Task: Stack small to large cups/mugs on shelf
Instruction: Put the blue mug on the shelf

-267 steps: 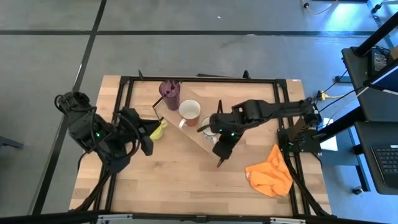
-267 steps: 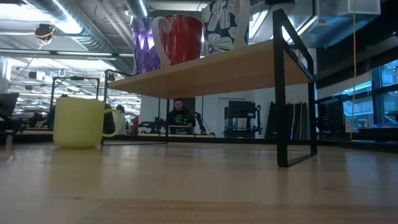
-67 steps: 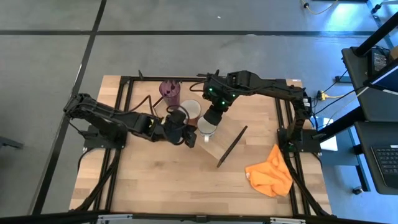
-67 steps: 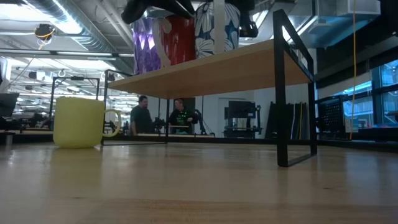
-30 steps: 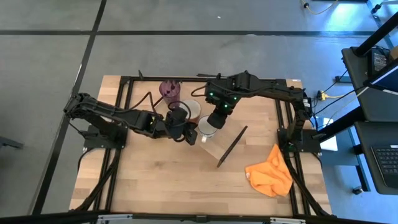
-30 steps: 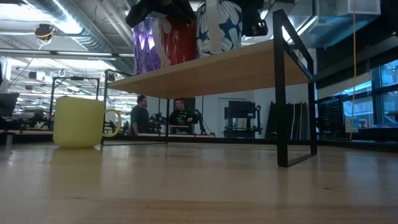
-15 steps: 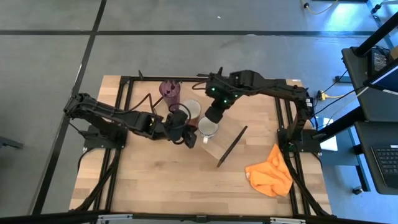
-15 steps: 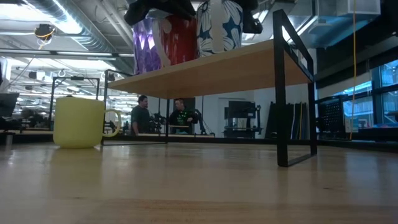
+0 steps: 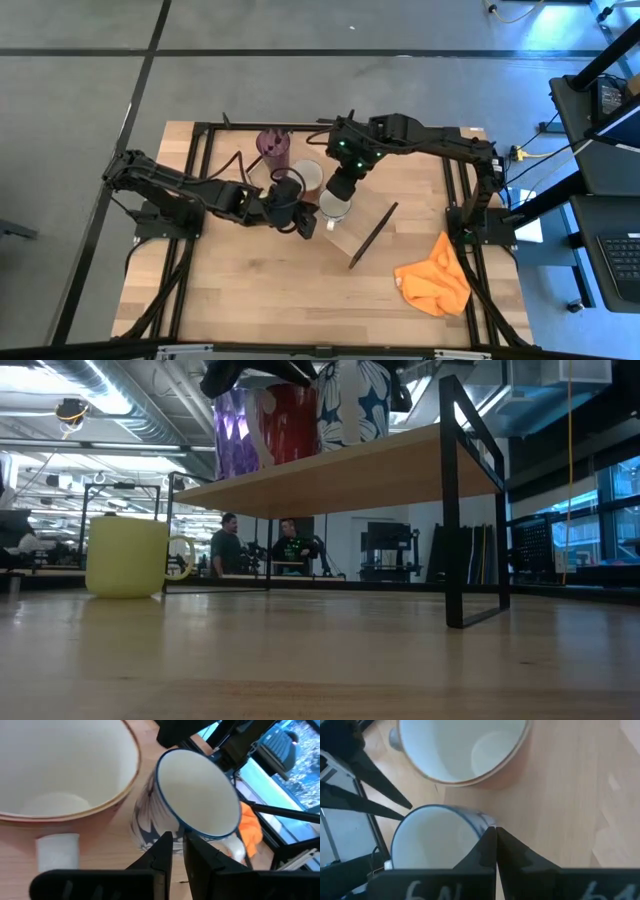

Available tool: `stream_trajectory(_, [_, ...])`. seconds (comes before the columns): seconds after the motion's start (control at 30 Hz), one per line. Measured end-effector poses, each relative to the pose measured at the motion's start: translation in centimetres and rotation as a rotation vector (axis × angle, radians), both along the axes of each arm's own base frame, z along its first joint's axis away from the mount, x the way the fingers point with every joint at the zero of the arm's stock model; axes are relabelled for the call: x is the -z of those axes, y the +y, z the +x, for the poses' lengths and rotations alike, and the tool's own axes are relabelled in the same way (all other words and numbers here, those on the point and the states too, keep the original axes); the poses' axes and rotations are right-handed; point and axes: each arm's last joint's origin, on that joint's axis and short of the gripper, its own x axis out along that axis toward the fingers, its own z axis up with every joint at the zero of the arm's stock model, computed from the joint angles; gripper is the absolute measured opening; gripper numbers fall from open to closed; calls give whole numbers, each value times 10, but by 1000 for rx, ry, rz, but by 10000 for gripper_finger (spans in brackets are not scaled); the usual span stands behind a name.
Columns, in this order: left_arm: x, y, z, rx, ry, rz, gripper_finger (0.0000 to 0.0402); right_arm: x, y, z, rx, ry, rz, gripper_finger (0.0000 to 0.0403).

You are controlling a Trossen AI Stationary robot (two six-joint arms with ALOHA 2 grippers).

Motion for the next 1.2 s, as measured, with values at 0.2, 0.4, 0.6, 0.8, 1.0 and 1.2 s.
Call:
stream_trajectory(0.2, [-2,-4,0,10,-23,-5,39,0,3,1,-21,-6,1,6])
stream_trajectory(0.4, [-2,-4,1,7,-24,-4,39,0,3,1,-29,-9,6,6])
stream_trajectory(0.6, [-2,0,1,-7,-24,-1,39,0,8,0,-40,-3,5,6])
stream_trajectory(0.8, [-2,3,2,-14,-20,5,39,1,15,-2,-59,32,12,6])
stream_trajectory(1.0, [-2,4,2,-20,-18,20,39,2,20,-5,-68,64,21,6])
stream_trajectory(1.2, [-2,4,2,-23,-16,35,39,3,18,-5,-37,82,-56,6])
